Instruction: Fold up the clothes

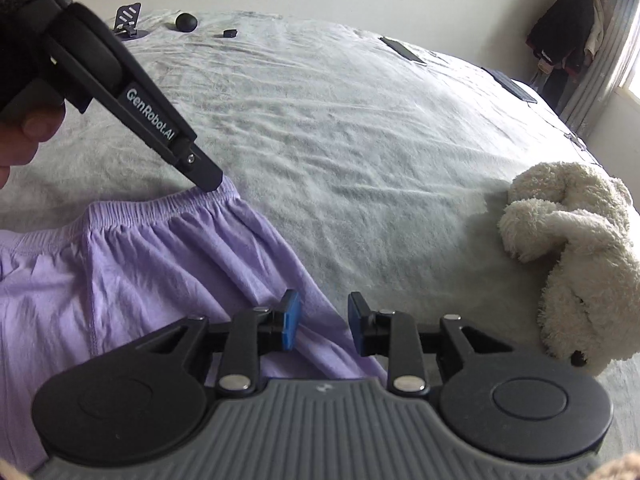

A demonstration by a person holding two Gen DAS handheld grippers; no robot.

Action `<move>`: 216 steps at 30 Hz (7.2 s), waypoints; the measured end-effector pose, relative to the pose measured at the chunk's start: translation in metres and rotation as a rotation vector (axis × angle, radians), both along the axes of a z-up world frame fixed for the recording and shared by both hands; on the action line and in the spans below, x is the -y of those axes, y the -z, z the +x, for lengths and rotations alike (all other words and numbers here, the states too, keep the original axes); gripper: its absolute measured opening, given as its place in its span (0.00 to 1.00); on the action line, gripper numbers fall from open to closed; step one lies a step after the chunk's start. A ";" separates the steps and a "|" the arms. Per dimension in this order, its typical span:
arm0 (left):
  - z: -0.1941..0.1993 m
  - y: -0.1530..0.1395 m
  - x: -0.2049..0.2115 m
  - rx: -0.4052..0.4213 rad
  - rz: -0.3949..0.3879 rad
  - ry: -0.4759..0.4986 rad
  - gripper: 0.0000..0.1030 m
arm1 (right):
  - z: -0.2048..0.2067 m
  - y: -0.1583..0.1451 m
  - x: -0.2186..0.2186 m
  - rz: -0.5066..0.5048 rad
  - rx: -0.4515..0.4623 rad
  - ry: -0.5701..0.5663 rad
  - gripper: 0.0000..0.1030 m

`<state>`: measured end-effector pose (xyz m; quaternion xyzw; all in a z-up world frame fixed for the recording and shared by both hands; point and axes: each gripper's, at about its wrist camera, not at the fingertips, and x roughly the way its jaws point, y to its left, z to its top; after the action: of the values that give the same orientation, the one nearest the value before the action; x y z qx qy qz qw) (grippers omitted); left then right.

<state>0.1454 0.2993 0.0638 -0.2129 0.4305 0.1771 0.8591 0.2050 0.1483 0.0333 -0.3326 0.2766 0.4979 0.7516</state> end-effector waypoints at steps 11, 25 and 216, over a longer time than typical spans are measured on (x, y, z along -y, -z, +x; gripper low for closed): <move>-0.004 -0.003 -0.008 0.024 -0.066 -0.034 0.08 | -0.001 0.003 -0.024 -0.008 0.173 0.054 0.00; -0.004 -0.003 0.001 0.027 -0.077 0.005 0.08 | -0.003 0.004 -0.020 0.080 0.235 0.166 0.01; -0.007 -0.002 0.130 0.013 0.111 0.464 0.34 | 0.011 0.026 0.498 -0.001 0.292 1.804 0.68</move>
<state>0.1389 0.1696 0.0654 -0.0621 0.4521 -0.0029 0.8898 0.2158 -0.3495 0.0074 -0.0505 0.3340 -0.3256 0.8831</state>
